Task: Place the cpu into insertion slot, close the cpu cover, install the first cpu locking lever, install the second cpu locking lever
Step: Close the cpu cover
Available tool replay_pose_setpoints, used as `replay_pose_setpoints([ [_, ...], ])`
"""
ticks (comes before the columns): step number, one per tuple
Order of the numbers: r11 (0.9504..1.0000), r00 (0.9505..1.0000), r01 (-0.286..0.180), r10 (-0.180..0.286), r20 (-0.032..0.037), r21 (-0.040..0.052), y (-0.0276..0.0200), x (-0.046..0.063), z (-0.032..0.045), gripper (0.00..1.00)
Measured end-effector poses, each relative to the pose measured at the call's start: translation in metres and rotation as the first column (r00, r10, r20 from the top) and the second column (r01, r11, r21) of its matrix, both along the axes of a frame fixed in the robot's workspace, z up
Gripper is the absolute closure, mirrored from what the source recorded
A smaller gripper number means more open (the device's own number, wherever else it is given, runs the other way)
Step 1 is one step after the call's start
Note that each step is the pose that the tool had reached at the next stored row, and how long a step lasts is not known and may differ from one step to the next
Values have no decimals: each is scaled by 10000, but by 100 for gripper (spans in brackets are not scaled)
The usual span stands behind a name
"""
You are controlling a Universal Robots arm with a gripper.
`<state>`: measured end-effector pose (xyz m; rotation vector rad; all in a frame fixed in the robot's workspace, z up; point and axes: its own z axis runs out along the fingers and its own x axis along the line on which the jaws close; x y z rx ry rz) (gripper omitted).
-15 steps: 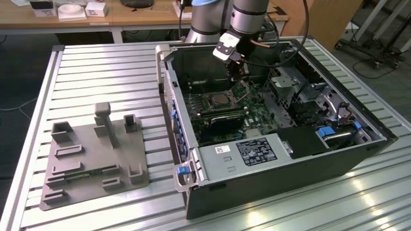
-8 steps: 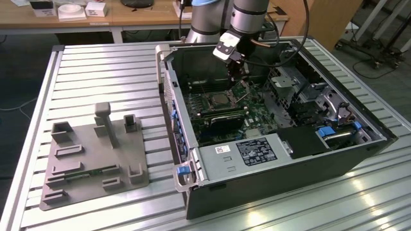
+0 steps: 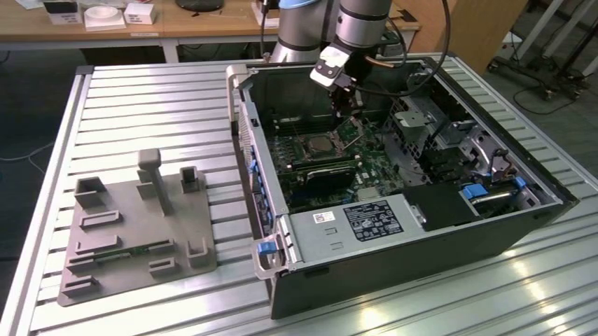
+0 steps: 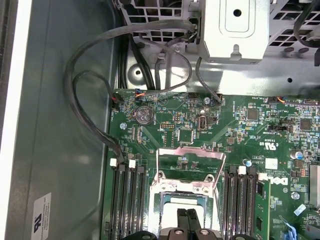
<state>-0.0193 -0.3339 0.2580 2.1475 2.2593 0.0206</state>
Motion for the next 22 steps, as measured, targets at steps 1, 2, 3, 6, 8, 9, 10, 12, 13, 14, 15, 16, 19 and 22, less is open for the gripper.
replay_pose_setpoints([
  [1,10000,10000,0,0,-1,-1,0,0,0,90],
  [2,10000,10000,0,0,-1,-1,0,1,0,90],
  [3,10000,10000,-1,1,-1,-1,0,2,0,90],
  [6,10000,10000,0,0,-1,-1,0,11,1,90],
  [8,10000,10000,-1,1,-1,-1,0,24,0,90],
  [9,10000,10000,-1,1,0,-1,0,32,0,90],
  [10,10000,10000,0,0,-1,-1,0,44,0,90],
  [12,10000,10000,0,0,0,-1,0,69,0,90],
  [13,10000,10000,0,0,0,0,0,82,0,90],
  [14,10000,10000,0,0,0,-1,0,95,0,90],
  [15,10000,10000,0,0,-1,0,0,107,0,90],
  [16,10000,10000,0,0,0,-1,0,119,0,90],
  [19,10000,10000,-2,2,-1,0,1,157,0,90],
  [22,10000,10000,-1,1,0,0,1,190,0,90],
])
